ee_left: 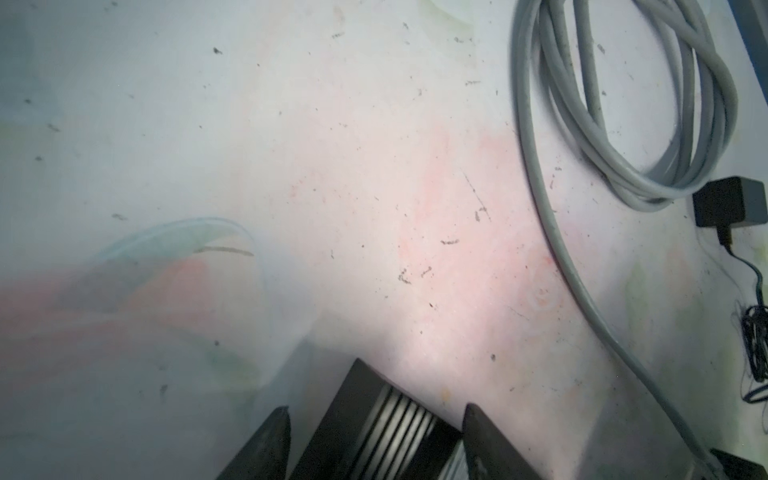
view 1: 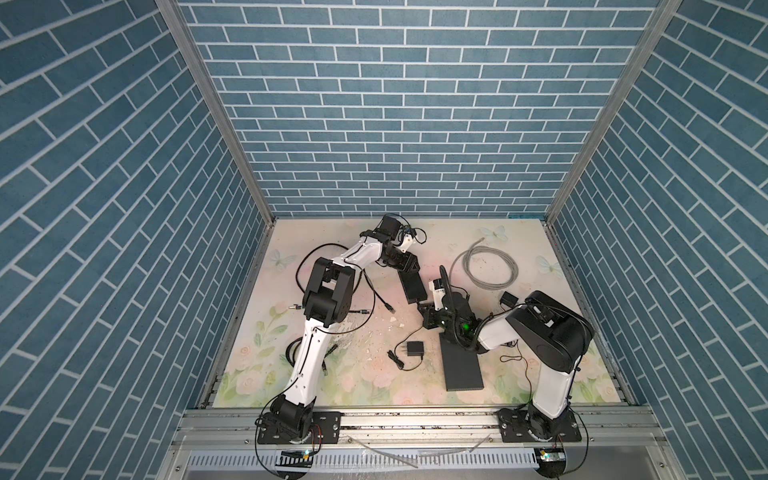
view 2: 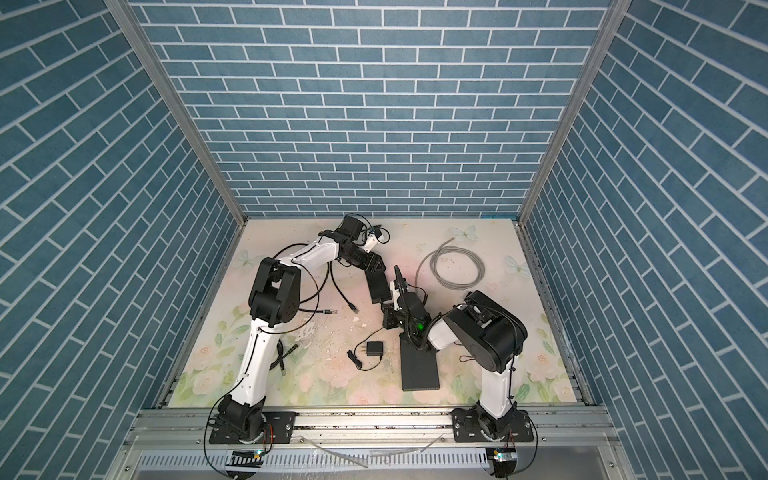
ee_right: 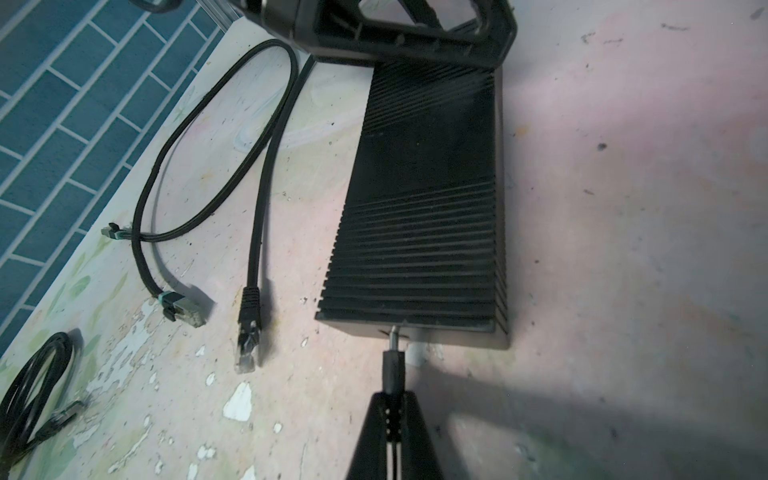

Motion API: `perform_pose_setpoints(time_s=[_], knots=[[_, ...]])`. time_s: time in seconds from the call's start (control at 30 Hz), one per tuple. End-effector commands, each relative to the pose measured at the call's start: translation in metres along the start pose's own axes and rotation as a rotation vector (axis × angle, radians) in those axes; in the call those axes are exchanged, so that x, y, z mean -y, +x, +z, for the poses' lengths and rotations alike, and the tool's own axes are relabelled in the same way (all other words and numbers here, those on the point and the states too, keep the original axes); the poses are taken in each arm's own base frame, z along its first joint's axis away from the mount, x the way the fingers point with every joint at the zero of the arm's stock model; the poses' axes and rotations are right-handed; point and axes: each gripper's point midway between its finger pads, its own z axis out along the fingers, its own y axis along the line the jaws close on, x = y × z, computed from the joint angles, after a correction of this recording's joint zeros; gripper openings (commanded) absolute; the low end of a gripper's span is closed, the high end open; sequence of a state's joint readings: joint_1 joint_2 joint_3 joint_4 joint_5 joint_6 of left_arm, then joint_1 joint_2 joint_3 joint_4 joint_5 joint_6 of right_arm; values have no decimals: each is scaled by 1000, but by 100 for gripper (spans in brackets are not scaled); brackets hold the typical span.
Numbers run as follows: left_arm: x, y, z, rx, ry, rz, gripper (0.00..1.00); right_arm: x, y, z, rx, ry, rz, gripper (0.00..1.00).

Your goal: Insert the plug into the switch port

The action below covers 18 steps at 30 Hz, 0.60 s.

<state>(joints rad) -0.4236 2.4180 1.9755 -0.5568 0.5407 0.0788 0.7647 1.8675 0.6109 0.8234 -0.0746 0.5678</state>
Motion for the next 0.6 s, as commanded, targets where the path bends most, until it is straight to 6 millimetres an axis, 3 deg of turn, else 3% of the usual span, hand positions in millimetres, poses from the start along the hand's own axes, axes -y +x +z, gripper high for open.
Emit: perform_pose_setpoints(time_s=[0.0, 0.27, 0.57], knots=[[4, 26, -3, -75, 11, -3, 61, 2, -10, 4, 25, 16, -22, 4], [1, 44, -6, -99, -16, -12, 57, 10, -10, 4, 35, 40, -19, 4], [9, 60, 1, -140, 44, 11, 52, 5, -12, 11, 12, 12, -68, 4]])
